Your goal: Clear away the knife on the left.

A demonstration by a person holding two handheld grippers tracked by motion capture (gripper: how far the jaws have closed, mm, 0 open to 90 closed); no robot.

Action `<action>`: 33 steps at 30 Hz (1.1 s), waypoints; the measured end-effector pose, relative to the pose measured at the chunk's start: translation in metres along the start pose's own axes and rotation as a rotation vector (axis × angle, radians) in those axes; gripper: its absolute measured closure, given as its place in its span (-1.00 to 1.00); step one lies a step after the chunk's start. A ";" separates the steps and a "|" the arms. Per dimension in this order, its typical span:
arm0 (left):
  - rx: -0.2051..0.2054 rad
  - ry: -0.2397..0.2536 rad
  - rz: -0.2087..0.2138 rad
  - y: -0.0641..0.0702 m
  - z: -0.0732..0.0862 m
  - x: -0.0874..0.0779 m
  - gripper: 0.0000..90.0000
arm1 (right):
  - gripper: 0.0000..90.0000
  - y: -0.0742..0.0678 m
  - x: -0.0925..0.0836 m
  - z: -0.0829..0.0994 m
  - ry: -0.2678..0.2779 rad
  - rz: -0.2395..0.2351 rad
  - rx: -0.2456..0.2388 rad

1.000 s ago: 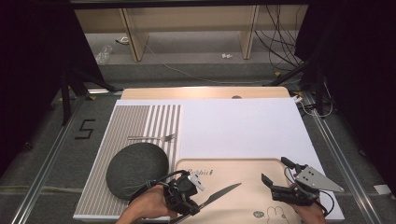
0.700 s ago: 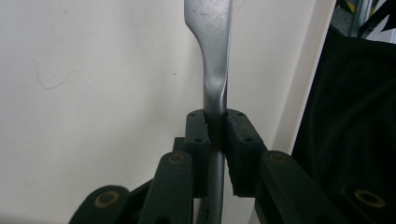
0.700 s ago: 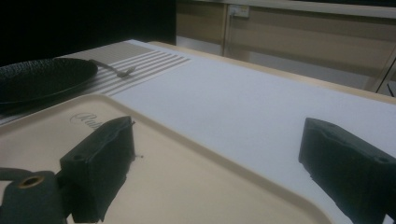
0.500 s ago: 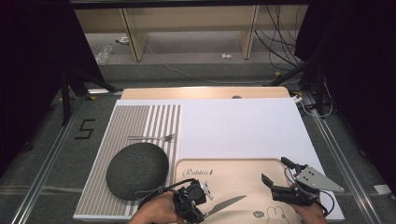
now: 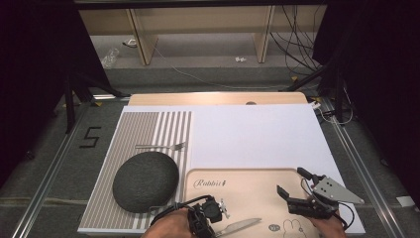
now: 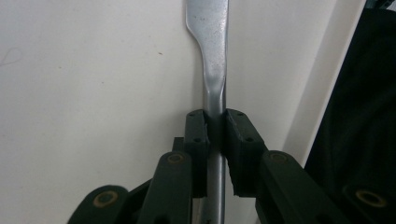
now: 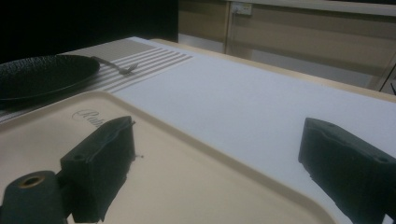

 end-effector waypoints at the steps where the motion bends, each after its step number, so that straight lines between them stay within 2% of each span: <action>1: -0.002 0.001 -0.004 0.000 0.000 0.000 0.75 | -0.74 0.000 0.000 0.000 0.000 -0.001 -0.002; 3: 0.005 0.009 -0.017 -0.001 -0.001 -0.001 0.70 | -0.74 0.000 0.000 0.000 0.000 -0.003 -0.002; 4: 0.012 0.023 -0.024 -0.001 -0.002 -0.003 0.55 | -0.74 0.000 0.000 0.000 -0.001 -0.003 -0.002; 6: 0.001 0.076 -0.036 0.001 -0.007 -0.008 0.05 | -0.74 -0.001 0.000 0.000 0.000 -0.004 -0.001; 7: -0.016 0.101 -0.037 0.001 -0.010 -0.011 -0.01 | -0.74 -0.001 0.000 0.000 0.000 -0.004 -0.002; 9: -0.012 0.144 -0.077 -0.001 -0.016 -0.016 -0.24 | -0.74 -0.001 0.000 0.000 -0.002 -0.004 0.002; 10: -0.015 0.180 -0.095 -0.002 -0.021 -0.017 -0.28 | -0.74 -0.001 0.001 0.000 -0.002 -0.005 0.002; 12: 0.007 0.212 -0.105 0.000 -0.025 -0.018 -0.24 | -0.74 -0.002 0.000 0.001 -0.004 -0.007 0.000; 13: 0.019 0.218 -0.107 0.002 -0.026 -0.017 -0.07 | -0.74 -0.002 0.001 0.001 -0.004 -0.007 0.000; 14: 0.035 0.222 -0.111 0.003 -0.027 -0.016 -0.07 | -0.74 -0.002 0.001 0.001 -0.004 -0.007 0.000; 16: 0.067 0.227 -0.100 0.007 -0.029 -0.013 0.23 | -0.74 -0.002 0.000 0.001 -0.004 -0.007 -0.001; 17: 0.071 0.227 -0.094 0.007 -0.029 -0.011 0.40 | -0.74 -0.001 0.000 0.001 -0.004 -0.006 -0.001; 20: 0.087 0.224 -0.081 0.008 -0.029 -0.004 0.64 | -0.74 -0.001 0.000 0.000 -0.001 -0.006 -0.001; 22: 0.091 0.240 -0.065 0.011 -0.030 0.000 0.79 | -0.74 -0.002 0.000 0.001 -0.005 -0.006 -0.003; 24: 0.105 0.251 -0.077 0.012 -0.032 0.001 0.94 | -0.74 -0.002 0.000 0.001 -0.005 -0.007 -0.003; 28: 0.128 0.261 -0.078 0.017 -0.035 0.002 0.98 | -0.73 -0.002 0.000 0.001 -0.007 -0.005 -0.004; 33: 0.132 0.277 -0.077 0.020 -0.038 0.006 0.98 | -0.73 -0.002 0.000 0.001 -0.006 -0.004 -0.007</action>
Point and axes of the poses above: each handheld gripper's, and its own axes: x roughly forward along the jaws, z roughly out of its underside, y roughly to its right, the point moved 9 cm from there along x, roughly forward along the jaws
